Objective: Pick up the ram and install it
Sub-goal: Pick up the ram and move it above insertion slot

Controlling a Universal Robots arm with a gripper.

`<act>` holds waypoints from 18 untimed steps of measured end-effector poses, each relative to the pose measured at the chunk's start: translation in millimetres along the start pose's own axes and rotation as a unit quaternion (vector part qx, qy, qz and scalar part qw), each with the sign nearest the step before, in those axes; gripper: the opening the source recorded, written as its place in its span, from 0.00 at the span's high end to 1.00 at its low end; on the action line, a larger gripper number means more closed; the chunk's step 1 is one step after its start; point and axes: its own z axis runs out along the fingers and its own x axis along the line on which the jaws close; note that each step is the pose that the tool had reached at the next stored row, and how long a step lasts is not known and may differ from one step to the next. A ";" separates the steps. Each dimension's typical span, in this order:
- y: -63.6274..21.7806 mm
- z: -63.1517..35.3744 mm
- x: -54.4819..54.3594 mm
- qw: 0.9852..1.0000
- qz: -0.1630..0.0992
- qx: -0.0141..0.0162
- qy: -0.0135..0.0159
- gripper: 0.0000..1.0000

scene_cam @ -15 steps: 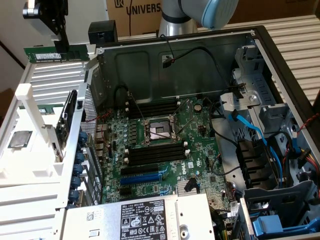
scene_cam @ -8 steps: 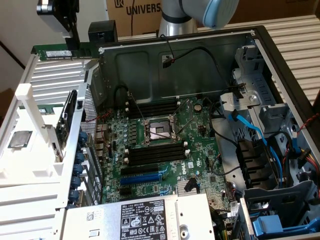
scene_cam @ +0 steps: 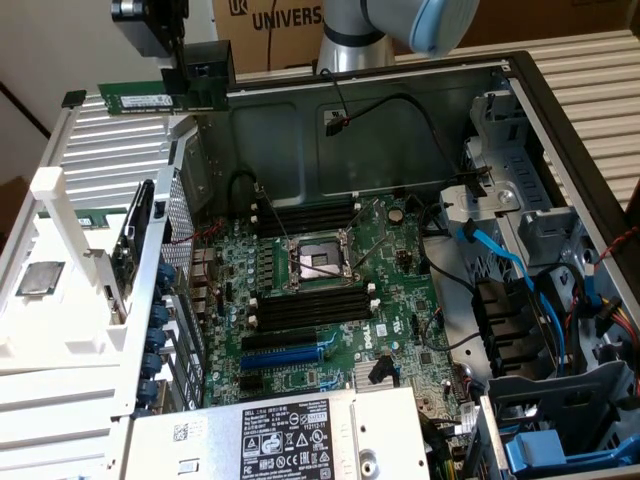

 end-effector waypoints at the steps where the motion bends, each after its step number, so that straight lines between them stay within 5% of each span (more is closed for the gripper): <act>1: -3.7 -0.2 -0.6 1.000 0.000 0.000 0.000 0.88; 18: -84.0 -2.3 2.4 1.000 0.000 0.000 0.000 0.88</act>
